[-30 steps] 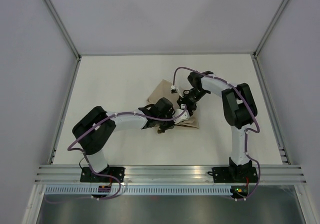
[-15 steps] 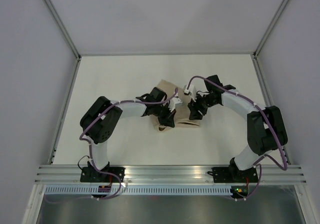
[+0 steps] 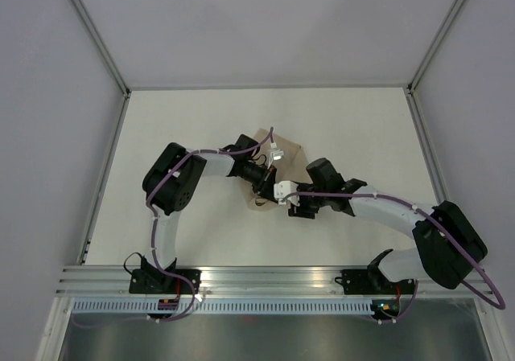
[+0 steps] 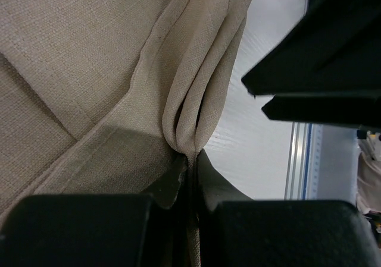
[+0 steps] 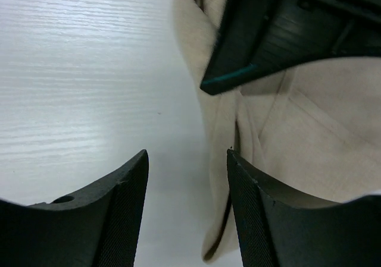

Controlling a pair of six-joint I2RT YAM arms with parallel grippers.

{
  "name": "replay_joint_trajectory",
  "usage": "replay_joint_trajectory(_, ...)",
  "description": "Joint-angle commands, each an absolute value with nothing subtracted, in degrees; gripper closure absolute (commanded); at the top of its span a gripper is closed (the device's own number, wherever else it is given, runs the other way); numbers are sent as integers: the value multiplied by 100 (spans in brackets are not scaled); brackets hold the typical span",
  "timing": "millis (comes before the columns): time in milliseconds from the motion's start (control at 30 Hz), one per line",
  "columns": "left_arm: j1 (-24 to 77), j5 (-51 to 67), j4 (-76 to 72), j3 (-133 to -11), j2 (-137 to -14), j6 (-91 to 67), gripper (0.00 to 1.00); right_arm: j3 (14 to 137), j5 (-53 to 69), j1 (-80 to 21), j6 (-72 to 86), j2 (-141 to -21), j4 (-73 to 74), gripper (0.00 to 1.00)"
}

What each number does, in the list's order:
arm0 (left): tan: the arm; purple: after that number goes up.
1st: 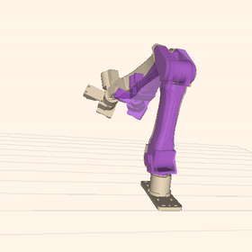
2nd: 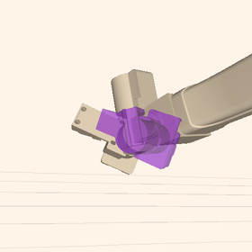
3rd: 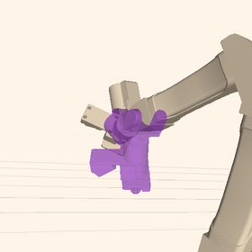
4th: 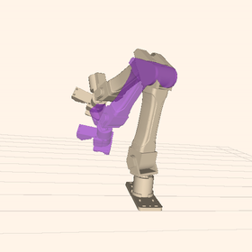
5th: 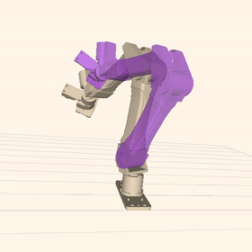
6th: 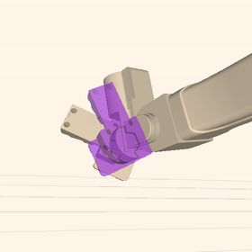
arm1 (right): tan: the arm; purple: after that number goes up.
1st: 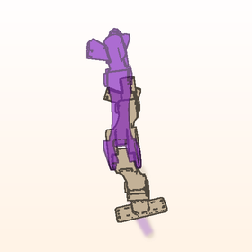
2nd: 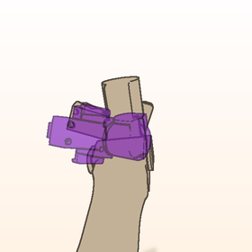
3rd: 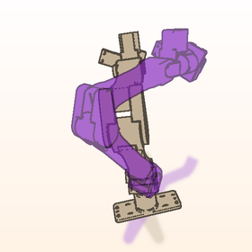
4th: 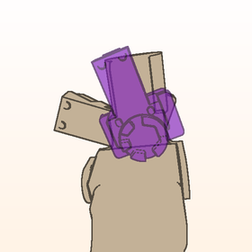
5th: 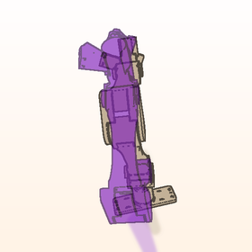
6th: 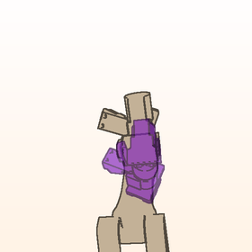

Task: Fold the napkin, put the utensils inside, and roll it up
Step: Roll the napkin at the center of the board.

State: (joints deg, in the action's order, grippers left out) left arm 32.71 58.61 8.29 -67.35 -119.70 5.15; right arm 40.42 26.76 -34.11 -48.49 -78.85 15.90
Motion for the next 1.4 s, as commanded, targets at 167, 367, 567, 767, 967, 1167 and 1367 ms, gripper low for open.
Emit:
replay_joint_trajectory(167, 3138, 6433, 1037, -6917, -12515, 317, 98, 3551, 1574, -4218, -5510, -8058, 53, 40)
replay_joint_trajectory(367, 3111, 6521, 1142, -6943, -12630, 378, 98, 3419, 1152, -4429, -5809, -8472, -650, 41)
replay_joint_trajectory(567, 3103, 6609, 1213, -6978, -12648, 430, 98, 3630, 1143, -4491, -5889, -8877, -413, 50)
replay_joint_trajectory(767, 3094, 6653, 1257, -6979, -12577, 483, 98, 3911, 1178, -4491, -5915, -9097, 280, 71)
replay_joint_trajectory(967, 3094, 6513, 1231, -6961, -12261, 519, 86, 4394, 1589, -4474, -5889, -9307, 1528, 79)
replay_joint_trajectory(1167, 3085, 6311, 731, -6689, -11656, 186, 69, 5202, 2494, -4097, -5932, -9729, 2881, 81)
replay_joint_trajectory(1367, 3041, 5854, 238, -6443, -11155, -167, 66, 6002, 3285, -3657, -6178, -10326, 3954, 82)
